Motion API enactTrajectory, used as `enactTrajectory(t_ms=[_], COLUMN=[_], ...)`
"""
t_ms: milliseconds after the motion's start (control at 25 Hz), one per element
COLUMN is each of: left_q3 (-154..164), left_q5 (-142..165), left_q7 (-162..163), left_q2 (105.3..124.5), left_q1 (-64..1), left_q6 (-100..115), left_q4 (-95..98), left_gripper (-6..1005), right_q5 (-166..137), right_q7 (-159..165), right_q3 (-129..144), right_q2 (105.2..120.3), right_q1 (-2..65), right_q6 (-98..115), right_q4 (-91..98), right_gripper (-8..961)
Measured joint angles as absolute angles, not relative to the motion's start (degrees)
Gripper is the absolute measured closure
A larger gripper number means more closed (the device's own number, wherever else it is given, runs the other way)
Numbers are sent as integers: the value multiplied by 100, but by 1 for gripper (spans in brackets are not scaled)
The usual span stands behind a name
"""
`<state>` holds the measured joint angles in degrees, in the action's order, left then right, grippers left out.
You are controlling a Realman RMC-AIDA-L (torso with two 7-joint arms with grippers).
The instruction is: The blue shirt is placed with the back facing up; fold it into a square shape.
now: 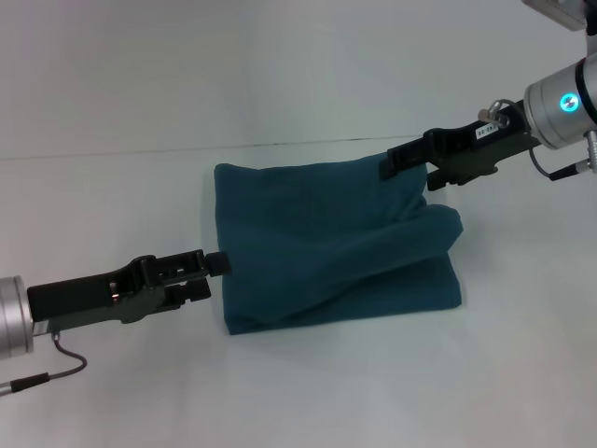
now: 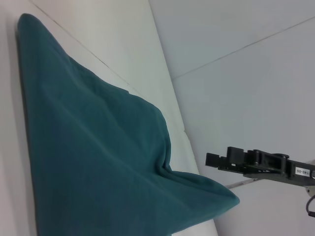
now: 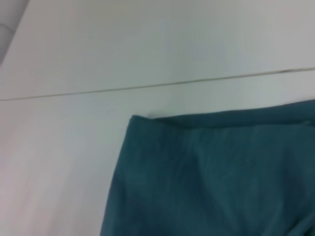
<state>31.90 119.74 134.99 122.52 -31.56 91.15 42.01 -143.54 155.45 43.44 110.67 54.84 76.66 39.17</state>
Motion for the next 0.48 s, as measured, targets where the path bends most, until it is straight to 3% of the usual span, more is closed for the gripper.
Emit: enactTrajectory(t_ms=[280,480], left_q3=[3182,3181], left_q5=[11962,11961], left_q7=[13502,13514], left_q2=[12252,12252], left_q1=[-3153,-3184], left_q6=[9043,9017], left_q4=[4142,4138], left_gripper=[249,249], right_q5=[-14513,-14671], right_q7=[15633,15584], right_q3=[4363,4368], right_q2=[11012,11151], right_q1=[5426,5361], right_q6=[7410,6745], right_q4=[3818,3664], right_gripper=[6,10])
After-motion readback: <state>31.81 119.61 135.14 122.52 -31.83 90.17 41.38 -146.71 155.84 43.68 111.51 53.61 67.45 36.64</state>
